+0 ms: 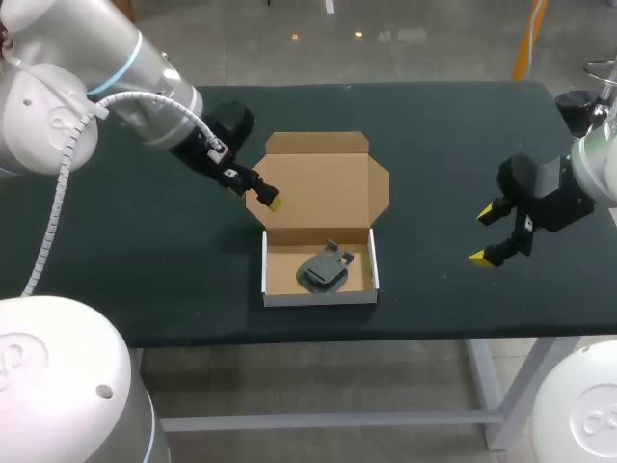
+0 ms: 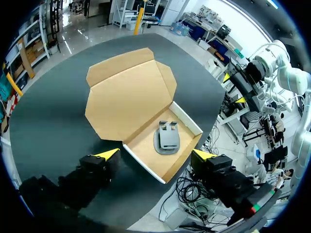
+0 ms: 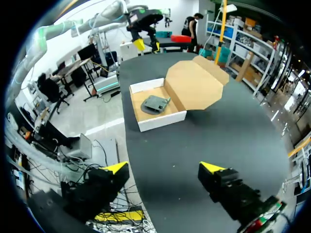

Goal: Assemble the packaging by folding the flat box into shape, placing the metal phone stand inside, and closing the box properly

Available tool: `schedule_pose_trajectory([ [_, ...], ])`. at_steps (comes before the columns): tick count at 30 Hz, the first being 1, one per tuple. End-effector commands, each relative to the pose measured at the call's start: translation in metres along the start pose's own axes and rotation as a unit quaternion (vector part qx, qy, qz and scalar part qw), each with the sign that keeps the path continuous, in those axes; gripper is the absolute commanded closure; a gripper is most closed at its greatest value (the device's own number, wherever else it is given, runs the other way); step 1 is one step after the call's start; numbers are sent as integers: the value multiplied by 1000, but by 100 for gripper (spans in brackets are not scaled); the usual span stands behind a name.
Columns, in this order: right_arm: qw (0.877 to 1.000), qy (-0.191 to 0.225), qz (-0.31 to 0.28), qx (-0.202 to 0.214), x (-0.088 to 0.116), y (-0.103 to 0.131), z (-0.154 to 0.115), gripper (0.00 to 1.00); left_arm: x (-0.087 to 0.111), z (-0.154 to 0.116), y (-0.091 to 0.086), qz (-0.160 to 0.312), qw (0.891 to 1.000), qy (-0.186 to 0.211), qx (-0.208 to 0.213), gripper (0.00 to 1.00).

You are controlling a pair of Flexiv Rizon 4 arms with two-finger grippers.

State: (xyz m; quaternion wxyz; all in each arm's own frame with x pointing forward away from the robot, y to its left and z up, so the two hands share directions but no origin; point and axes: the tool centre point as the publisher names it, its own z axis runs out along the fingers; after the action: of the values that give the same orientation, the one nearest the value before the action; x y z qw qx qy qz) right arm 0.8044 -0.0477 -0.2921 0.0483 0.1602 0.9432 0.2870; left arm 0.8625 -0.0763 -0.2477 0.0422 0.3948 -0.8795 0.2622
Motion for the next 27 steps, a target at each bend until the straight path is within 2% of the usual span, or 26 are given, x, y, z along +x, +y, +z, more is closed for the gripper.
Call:
schedule_pose_trajectory([
  [1, 1000, 1, -1, -1, 0, 0, -2, 0, 1, 0, 0, 0, 1000, -2, -1, 0],
  [6, 1000, 1, -1, -1, 0, 0, -2, 0, -14, -6, 12, 13, 999, 22, 28, 0],
  [10, 1000, 27, -3, 8, -8, 6, -1, 0, -24, -10, 15, 36, 998, 37, 42, 0],
  [14, 998, 62, -4, 21, -16, 14, 1, 0, -37, -11, 15, 50, 995, 55, 62, 0],
  [19, 996, 78, -14, 37, -22, 27, 0, 0, -54, -4, 12, 59, 992, 78, 77, 0],
  [27, 993, 97, -34, 63, -37, 49, -8, 0, -78, 8, 2, 78, 989, 76, 97, 0],
])
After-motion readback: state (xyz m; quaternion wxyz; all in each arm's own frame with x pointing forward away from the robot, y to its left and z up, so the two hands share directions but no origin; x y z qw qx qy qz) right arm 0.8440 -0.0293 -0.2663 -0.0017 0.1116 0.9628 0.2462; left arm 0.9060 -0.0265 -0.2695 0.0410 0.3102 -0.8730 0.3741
